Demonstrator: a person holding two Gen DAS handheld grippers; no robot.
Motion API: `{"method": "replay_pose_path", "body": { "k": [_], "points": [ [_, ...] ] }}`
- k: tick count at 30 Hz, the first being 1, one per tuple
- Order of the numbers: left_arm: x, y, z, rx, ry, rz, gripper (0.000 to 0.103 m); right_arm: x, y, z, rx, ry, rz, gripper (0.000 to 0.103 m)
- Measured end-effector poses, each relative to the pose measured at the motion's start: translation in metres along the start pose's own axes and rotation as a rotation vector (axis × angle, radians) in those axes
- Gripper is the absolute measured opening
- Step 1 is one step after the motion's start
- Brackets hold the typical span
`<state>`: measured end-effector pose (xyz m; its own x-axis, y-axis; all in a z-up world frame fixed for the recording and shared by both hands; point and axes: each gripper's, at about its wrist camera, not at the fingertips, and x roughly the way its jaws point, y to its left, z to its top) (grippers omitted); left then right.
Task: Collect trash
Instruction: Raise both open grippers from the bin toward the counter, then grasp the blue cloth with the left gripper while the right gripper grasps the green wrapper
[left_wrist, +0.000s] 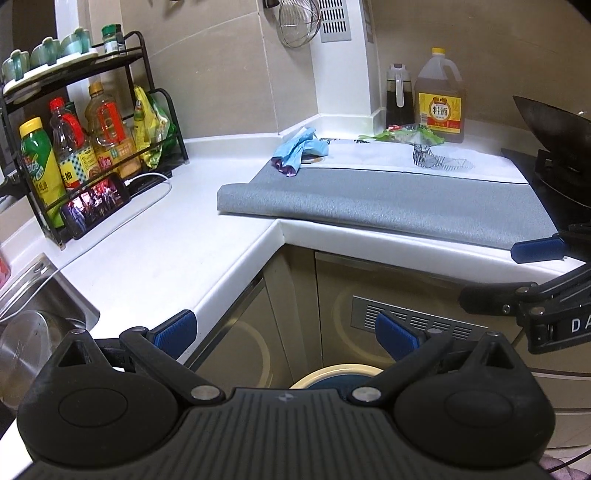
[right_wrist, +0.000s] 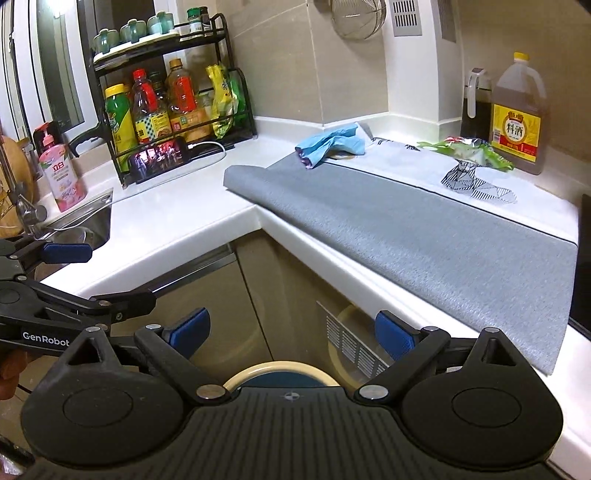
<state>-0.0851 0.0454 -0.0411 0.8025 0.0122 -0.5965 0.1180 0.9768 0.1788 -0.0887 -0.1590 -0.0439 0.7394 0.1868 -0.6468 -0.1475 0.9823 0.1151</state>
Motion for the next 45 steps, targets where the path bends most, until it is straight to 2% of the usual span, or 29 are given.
{"method": "replay_pose_path", "body": {
  "k": [10,14,19,22,26,28,31,34,38,45],
  "points": [
    [0.012,-0.004,0.015,0.027,-0.007,-0.006,0.103,0.004,-0.012,0.017,0.008,-0.034,-0.022,0.097],
    [0.020,-0.005,0.028,0.050,-0.029,-0.003,0.103,0.007,-0.017,0.028,-0.016,-0.088,-0.071,0.097],
    [0.044,-0.003,0.061,0.067,-0.049,0.005,0.103,0.018,-0.035,0.064,-0.046,-0.224,-0.198,0.102],
    [0.065,0.000,0.088,0.049,-0.053,-0.024,0.103,0.036,-0.056,0.092,-0.022,-0.297,-0.308,0.103],
    [0.103,0.003,0.125,0.006,-0.043,-0.066,0.103,0.080,-0.091,0.130,0.028,-0.315,-0.433,0.103],
    [0.127,0.006,0.142,-0.016,-0.028,-0.082,0.103,0.107,-0.106,0.147,0.018,-0.298,-0.518,0.103],
    [0.163,0.010,0.168,-0.036,-0.023,-0.086,0.103,0.151,-0.131,0.169,0.002,-0.246,-0.592,0.103],
    [0.208,0.017,0.193,-0.064,-0.002,-0.098,0.103,0.191,-0.154,0.189,0.011,-0.191,-0.606,0.103],
    [0.267,0.024,0.220,-0.078,0.047,-0.121,0.103,0.242,-0.178,0.213,-0.038,-0.126,-0.635,0.103],
    [0.347,0.024,0.245,-0.058,0.127,-0.148,0.103,0.312,-0.214,0.234,-0.129,0.024,-0.668,0.103]
  ]
}}
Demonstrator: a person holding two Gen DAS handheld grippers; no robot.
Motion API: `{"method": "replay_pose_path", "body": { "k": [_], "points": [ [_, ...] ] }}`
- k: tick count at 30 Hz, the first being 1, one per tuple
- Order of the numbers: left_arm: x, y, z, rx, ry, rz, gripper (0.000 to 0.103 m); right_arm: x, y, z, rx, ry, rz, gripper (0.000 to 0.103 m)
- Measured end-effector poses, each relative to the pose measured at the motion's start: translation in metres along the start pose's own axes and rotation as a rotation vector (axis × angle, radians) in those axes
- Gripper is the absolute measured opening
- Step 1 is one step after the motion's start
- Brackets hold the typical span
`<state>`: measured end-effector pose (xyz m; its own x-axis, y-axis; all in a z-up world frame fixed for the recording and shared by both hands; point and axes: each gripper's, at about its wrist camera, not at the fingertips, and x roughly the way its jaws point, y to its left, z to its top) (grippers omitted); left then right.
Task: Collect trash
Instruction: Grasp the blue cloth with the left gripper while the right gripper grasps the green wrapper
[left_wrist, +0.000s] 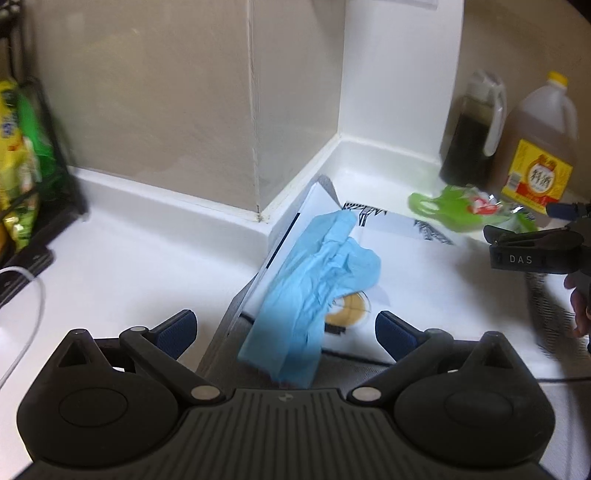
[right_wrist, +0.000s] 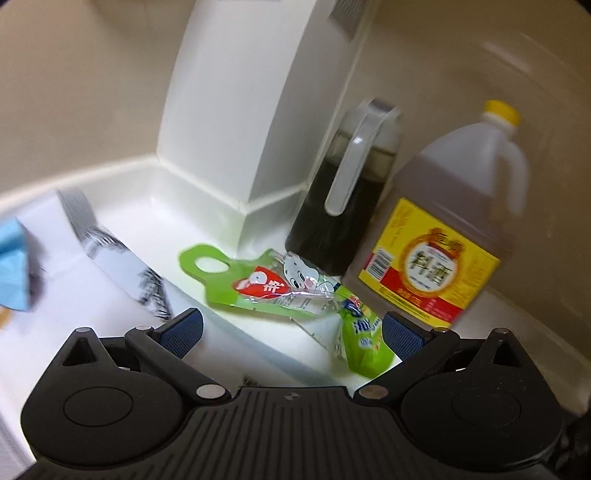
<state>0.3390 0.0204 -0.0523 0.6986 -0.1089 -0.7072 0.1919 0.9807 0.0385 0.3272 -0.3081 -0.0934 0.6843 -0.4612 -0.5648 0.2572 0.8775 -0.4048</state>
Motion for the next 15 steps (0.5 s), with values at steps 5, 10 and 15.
{"method": "replay_pose_path", "body": {
  "k": [5,10,15],
  "points": [
    [0.028,0.000,0.013,0.006,0.019,-0.001,0.091,0.039,0.005,0.005,-0.083,0.032,-0.035,0.102],
    [0.024,0.006,0.016,-0.026,0.028,-0.020,0.042,0.041,0.000,0.004,-0.046,-0.006,-0.032,0.056],
    [-0.002,0.014,0.016,-0.065,-0.012,-0.048,0.029,0.015,-0.010,0.008,0.015,-0.100,-0.052,0.021]
  ]
}}
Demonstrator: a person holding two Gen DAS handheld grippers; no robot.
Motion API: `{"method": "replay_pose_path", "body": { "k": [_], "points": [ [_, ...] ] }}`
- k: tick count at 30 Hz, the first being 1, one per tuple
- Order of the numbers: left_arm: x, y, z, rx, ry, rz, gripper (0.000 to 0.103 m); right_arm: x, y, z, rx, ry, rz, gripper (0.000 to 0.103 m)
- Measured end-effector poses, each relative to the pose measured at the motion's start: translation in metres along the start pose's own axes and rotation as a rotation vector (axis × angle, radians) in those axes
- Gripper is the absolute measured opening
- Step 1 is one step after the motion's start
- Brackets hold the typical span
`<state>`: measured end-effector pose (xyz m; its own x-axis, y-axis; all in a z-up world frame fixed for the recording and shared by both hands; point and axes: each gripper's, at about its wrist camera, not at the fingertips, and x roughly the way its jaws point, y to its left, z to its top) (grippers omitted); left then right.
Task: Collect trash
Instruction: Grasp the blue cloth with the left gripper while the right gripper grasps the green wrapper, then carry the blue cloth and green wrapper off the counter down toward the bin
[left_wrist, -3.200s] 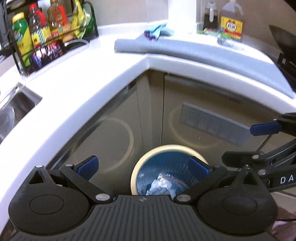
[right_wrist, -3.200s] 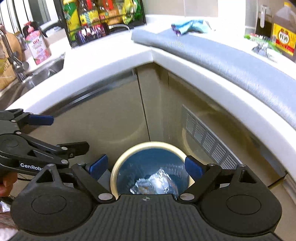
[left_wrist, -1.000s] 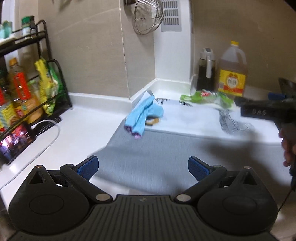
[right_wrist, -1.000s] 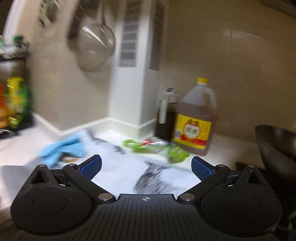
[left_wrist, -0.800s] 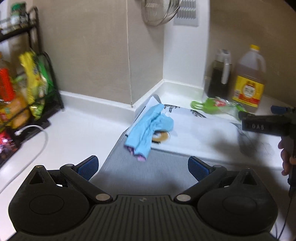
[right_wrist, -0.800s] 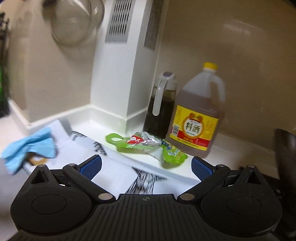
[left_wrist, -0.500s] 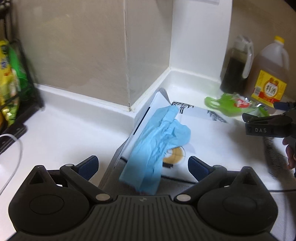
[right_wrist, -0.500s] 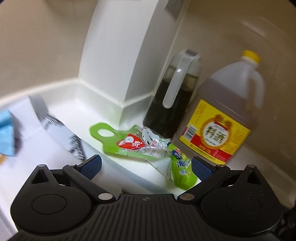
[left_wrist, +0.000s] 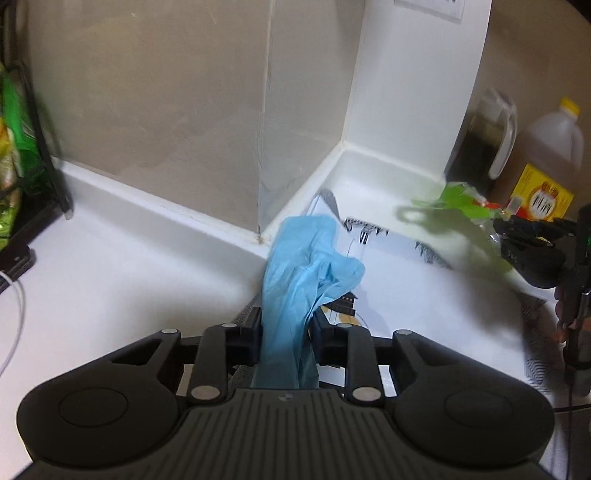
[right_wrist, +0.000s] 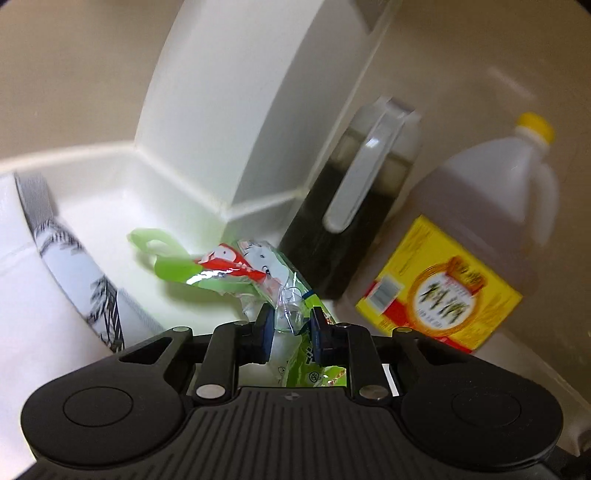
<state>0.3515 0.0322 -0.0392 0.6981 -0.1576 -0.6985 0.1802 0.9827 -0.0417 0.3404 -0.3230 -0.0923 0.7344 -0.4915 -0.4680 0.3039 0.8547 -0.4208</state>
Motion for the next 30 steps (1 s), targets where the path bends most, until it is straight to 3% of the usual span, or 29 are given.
{"method": "replay_pose_path", "body": {
  "k": [2,10,20,26,30],
  "points": [
    [-0.015,0.001,-0.002,0.005,-0.032,0.017,0.029,-0.014,-0.010,0.005,0.045,-0.036,-0.007,0.011],
    [-0.089,0.005,-0.014,-0.042,-0.110,-0.005,0.029,-0.103,-0.044,0.017,0.222,-0.185,0.045,0.011],
    [-0.197,-0.012,-0.063,-0.038,-0.217,-0.023,0.029,-0.237,-0.060,-0.011,0.302,-0.327,0.165,0.011],
    [-0.250,-0.019,-0.110,-0.053,-0.242,-0.026,0.029,-0.303,-0.063,-0.047,0.293,-0.335,0.262,0.011],
    [-0.270,-0.023,-0.152,-0.066,-0.204,0.012,0.029,-0.340,-0.065,-0.078,0.278,-0.306,0.325,0.011]
  ]
}}
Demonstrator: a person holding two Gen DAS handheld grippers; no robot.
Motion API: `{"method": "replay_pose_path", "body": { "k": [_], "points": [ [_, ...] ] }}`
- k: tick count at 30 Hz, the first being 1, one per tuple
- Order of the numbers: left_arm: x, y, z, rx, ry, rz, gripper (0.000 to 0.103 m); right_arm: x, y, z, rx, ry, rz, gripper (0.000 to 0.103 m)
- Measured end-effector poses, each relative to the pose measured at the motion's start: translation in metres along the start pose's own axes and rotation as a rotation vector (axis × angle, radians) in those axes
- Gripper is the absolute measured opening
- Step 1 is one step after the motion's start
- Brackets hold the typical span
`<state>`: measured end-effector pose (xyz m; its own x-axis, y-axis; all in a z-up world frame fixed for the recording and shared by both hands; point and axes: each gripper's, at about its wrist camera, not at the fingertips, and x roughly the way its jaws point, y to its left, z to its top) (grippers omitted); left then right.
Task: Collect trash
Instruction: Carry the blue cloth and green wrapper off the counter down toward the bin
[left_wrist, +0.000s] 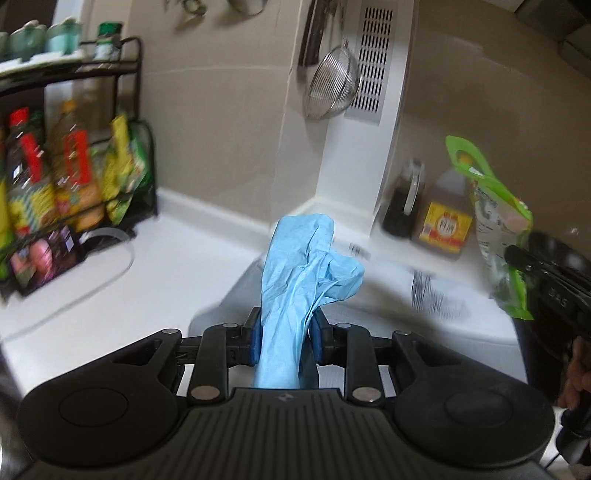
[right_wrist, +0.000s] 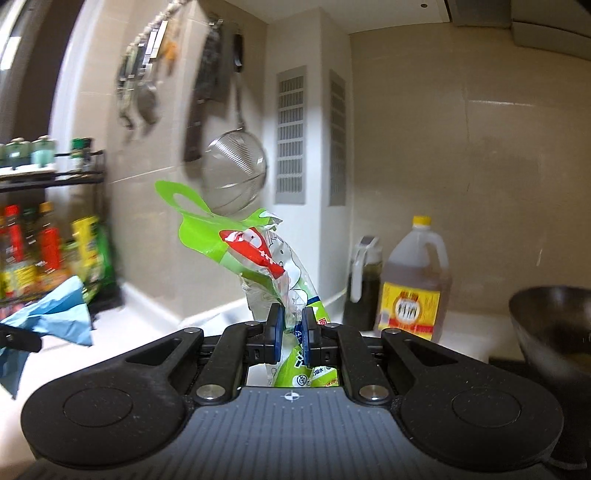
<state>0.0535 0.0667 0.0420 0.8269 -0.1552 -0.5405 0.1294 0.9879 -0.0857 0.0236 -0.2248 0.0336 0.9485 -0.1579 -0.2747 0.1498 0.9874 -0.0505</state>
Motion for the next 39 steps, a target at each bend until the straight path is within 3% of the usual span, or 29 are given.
{"method": "replay_pose_path", "body": {
  "k": [8,17,26,39],
  "points": [
    [-0.041,-0.015,-0.085,0.052,0.089,0.052,0.029,-0.084,0.013,-0.061,-0.014,0.108,0.114,0.011],
    [-0.063,-0.025,-0.160,0.039,0.178,0.067,0.029,-0.130,0.034,-0.121,0.001,0.245,0.201,0.011],
    [-0.063,-0.020,-0.187,0.065,0.210,0.115,0.029,-0.141,0.065,-0.153,-0.062,0.323,0.236,0.011],
    [-0.053,-0.012,-0.202,0.049,0.256,0.120,0.029,-0.134,0.082,-0.163,-0.122,0.385,0.271,0.011]
  ]
}}
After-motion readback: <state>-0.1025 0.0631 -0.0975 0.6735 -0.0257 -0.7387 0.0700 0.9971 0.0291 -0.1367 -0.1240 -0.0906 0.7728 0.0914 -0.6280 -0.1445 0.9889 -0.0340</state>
